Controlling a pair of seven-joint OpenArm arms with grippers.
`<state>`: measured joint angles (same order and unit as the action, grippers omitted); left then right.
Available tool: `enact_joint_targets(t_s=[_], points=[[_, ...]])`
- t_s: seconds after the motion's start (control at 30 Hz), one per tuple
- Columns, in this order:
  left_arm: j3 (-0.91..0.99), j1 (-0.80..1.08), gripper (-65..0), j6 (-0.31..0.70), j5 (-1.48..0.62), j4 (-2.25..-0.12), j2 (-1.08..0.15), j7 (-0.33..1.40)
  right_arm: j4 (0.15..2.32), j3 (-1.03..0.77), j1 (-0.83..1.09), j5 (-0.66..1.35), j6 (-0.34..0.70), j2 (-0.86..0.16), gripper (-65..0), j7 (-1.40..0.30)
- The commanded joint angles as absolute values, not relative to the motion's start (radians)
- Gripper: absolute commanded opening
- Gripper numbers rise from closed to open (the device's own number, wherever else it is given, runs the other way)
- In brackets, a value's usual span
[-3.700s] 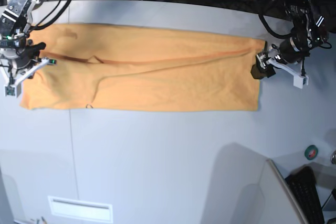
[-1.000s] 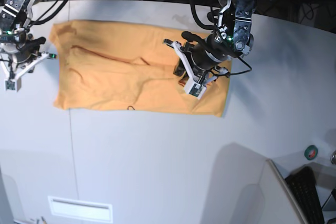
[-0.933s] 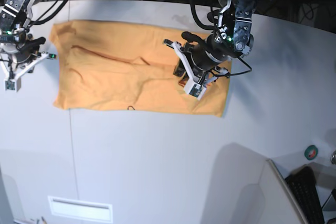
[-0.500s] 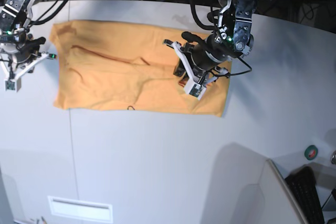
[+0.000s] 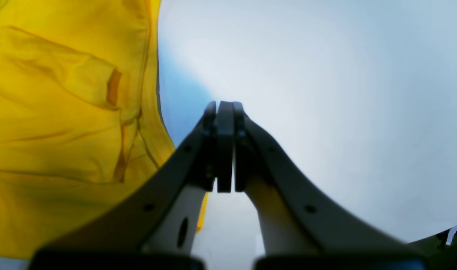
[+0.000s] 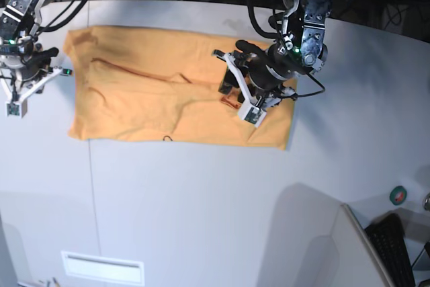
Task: Layout the t-shirt on the table in an organized manner, then fold the t-shirt properly
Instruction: 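Fold the strip end with the left gripper toward the right gripper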
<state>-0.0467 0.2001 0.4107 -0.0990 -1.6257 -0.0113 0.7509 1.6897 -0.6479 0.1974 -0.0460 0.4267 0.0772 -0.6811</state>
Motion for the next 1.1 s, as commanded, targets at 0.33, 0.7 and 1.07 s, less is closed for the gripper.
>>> enact_joint_targets(t_s=[0.33, 0.7, 1.07], points=[[-0.147, 0.2, -29.0, 0.414, -0.111, -1.629, -0.024, 0.733, 1.712, -0.65, 0.189, -0.041, 0.424, 0.068, -65.0, -0.665], [-0.283, 0.199, -29.1, 0.414, -0.12, -1.612, -0.027, 0.731, 1.712, -0.65, 0.189, -0.041, 0.424, 0.068, -65.0, -0.665], [-0.028, 0.232, -49.7, 0.414, -0.12, -1.745, -0.044, 0.797, 1.712, -0.68, 0.188, 0.065, 0.424, 0.07, -65.0, -0.674]])
